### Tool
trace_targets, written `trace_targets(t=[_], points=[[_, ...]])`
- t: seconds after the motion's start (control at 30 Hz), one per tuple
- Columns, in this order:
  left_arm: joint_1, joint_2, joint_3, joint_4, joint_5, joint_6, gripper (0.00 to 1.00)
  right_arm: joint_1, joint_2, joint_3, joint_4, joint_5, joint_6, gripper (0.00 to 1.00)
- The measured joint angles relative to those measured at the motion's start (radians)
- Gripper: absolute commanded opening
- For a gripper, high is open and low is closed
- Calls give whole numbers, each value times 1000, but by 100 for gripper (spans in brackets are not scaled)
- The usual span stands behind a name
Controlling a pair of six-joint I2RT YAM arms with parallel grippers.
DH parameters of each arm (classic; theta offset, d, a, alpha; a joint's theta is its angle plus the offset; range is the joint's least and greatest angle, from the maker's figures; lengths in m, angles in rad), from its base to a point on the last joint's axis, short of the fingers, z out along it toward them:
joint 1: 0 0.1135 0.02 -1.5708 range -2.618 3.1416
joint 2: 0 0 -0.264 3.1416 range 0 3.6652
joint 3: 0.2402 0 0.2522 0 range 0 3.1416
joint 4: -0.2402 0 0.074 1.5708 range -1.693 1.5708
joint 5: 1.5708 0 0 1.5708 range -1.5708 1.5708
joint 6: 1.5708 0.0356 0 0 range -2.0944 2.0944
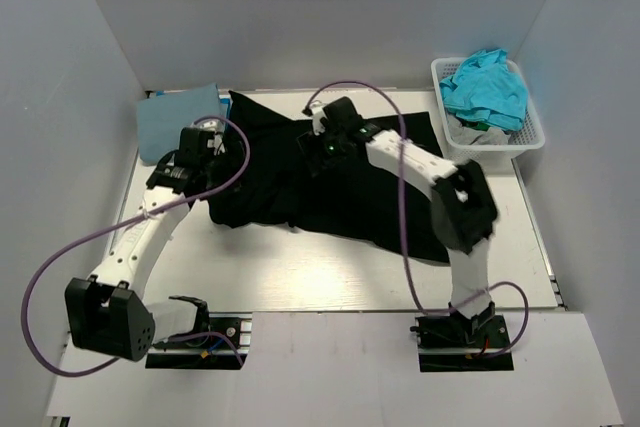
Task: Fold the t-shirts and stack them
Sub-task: Flatten out the tshirt
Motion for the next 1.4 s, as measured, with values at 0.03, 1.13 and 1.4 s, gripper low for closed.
trace_targets(t=[0.03,1.13,1.4], points=[[-2,-10,-14,13,30,6,99,2,-84,-70,9,24,24,90],[-154,381,-51,309,279,-98,0,-408,-951,-787,-89,267,398,90],[-163,193,-19,89,270,-167,0,-430,-951,-787,-116,217,381,90]])
